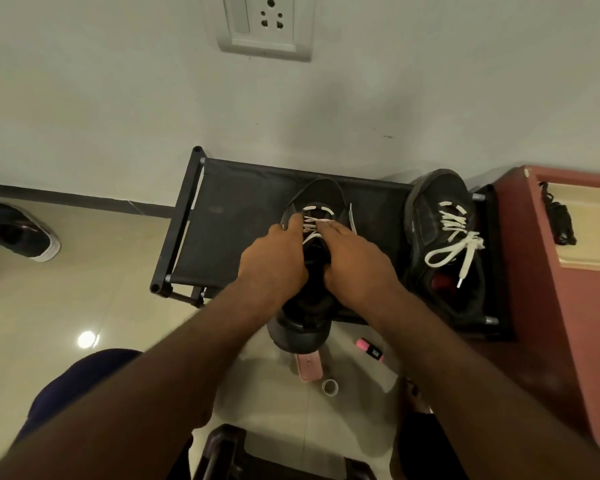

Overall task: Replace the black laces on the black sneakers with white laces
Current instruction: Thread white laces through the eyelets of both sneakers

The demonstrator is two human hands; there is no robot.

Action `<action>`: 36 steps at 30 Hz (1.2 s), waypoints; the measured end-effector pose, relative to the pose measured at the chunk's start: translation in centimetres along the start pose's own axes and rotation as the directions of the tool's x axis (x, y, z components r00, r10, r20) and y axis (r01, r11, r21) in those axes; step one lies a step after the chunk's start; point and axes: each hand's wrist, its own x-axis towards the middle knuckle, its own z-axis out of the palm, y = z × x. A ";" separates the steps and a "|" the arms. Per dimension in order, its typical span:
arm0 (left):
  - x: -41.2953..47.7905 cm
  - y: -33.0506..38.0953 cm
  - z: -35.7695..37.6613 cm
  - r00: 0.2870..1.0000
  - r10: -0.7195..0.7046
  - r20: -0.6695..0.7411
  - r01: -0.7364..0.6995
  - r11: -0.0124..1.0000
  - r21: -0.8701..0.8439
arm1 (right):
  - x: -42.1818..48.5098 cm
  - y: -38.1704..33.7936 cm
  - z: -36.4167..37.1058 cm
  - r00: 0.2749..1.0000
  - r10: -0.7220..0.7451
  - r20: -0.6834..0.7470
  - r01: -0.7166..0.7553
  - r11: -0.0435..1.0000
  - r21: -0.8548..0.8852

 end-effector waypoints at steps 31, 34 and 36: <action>-0.6 2.5 -3.5 0.913 0.062 -0.403 -0.350 0.624 -0.698 | -1.4 2.0 -4.8 0.899 0.122 -0.421 0.211 0.721 0.660; 0.2 0.8 -4.2 0.910 0.006 -0.414 -0.321 0.639 -0.698 | -0.1 2.6 -3.5 0.926 0.186 -0.329 0.157 0.603 0.782; 0.1 0.1 -4.2 0.926 -0.024 -0.376 -0.277 0.633 -0.722 | 0.4 2.1 -2.3 0.937 0.215 -0.275 0.129 0.518 0.845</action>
